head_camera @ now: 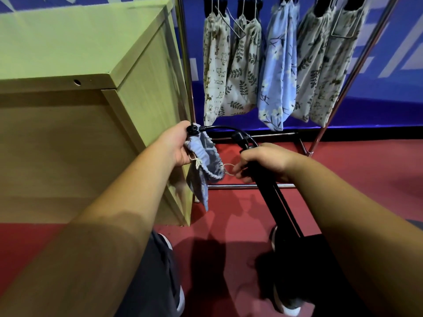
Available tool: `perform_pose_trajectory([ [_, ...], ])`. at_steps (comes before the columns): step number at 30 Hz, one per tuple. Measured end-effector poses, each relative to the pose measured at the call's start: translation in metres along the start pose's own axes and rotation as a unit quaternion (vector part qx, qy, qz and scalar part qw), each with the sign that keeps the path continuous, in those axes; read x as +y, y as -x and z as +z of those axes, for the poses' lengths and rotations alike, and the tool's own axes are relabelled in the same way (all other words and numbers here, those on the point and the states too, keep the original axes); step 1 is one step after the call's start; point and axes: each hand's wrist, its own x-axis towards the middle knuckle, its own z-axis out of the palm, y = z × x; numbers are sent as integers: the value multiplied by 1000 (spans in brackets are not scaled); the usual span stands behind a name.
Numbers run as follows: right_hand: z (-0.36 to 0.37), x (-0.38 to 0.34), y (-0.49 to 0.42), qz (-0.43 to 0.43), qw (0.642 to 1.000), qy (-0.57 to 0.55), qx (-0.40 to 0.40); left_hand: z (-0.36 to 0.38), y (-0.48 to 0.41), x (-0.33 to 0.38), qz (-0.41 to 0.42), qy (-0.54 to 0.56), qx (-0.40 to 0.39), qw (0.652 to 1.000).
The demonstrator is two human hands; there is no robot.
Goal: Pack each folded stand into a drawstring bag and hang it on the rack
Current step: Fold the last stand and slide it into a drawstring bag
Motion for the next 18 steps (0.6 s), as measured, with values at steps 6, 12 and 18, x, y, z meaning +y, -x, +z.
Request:
perform_pose_trajectory([
  [6, 2, -2, 7, 8, 1000, 21, 6, 0, 5, -2, 37, -30, 22, 999],
  [12, 1, -1, 9, 33, 999, 29, 24, -1, 6, -2, 121, -100, 62, 986],
  [18, 2, -1, 9, 42, 991, 93, 91, 3, 7, -1, 207, -222, 106, 947],
])
